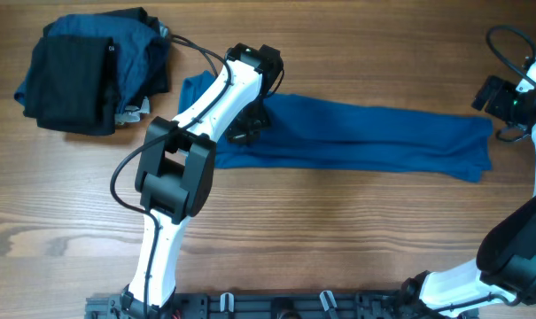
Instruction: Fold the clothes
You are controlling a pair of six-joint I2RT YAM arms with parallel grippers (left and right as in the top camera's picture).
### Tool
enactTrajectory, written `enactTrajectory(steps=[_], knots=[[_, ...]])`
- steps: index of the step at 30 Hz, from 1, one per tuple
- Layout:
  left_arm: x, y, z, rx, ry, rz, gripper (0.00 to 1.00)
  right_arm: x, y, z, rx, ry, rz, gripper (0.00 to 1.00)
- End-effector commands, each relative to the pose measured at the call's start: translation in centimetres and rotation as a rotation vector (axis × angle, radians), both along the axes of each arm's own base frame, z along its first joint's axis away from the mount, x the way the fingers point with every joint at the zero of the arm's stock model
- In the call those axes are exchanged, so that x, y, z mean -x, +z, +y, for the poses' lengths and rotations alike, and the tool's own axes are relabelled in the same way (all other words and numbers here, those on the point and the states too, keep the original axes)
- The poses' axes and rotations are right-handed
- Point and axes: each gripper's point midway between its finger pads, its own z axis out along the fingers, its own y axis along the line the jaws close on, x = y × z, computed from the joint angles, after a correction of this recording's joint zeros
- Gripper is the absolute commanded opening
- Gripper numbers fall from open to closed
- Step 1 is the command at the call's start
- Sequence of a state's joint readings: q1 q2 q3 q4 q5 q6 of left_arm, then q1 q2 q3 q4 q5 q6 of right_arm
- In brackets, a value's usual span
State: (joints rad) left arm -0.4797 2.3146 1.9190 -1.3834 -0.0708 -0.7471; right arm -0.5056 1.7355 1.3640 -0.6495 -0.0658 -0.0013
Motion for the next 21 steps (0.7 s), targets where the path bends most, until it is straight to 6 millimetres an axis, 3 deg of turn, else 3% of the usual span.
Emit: enactTrajectory(steps=[1,3,5,8,9,11,14,17,20,21], knots=[[0.7,0.3,0.3,-0.024,-0.001,-0.014,0.07,0.1,-0.3,-0.5,0.01,-0.015,0.011,1.0],[1.4,-0.6,0.3,-0.033,-0.009,0.002,0.13,0.1,-0.3,-0.5,0.011,-0.015,0.011,1.0],[2.3,-1.4,0.4,-0.045,-0.019,0.025,0.32,0.1,-0.3,-0.5,0.011,-0.016,0.011,1.0],[3.3,-1.7,0.5,-0.062,-0.032,0.056,0.52,0.1,-0.3,-0.5,0.01,-0.015,0.011,1.0],[3.6,-1.6,0.6,-0.066,-0.041,0.067,0.52,0.1,-0.3,-0.5,0.01,-0.015,0.011,1.0],[3.7,-1.3,0.7,-0.061,-0.091,0.084,0.27,0.1,-0.3,-0.5,0.011,-0.016,0.011,1.0],[2.9,1.1,1.0,-0.054,-0.091,0.072,0.19,0.1,-0.3,-0.5,0.011,-0.015,0.011,1.0],[0.4,6.0,1.2,-0.061,-0.093,-0.056,0.22,0.1,-0.3,-0.5,0.011,-0.016,0.011,1.0],[-0.9,8.3,1.1,-0.047,-0.092,-0.147,0.52,0.1,-0.3,-0.5,0.011,-0.015,0.011,1.0],[-1.3,8.3,0.9,-0.038,-0.091,-0.165,0.54,0.1,-0.3,-0.5,0.011,-0.015,0.011,1.0]])
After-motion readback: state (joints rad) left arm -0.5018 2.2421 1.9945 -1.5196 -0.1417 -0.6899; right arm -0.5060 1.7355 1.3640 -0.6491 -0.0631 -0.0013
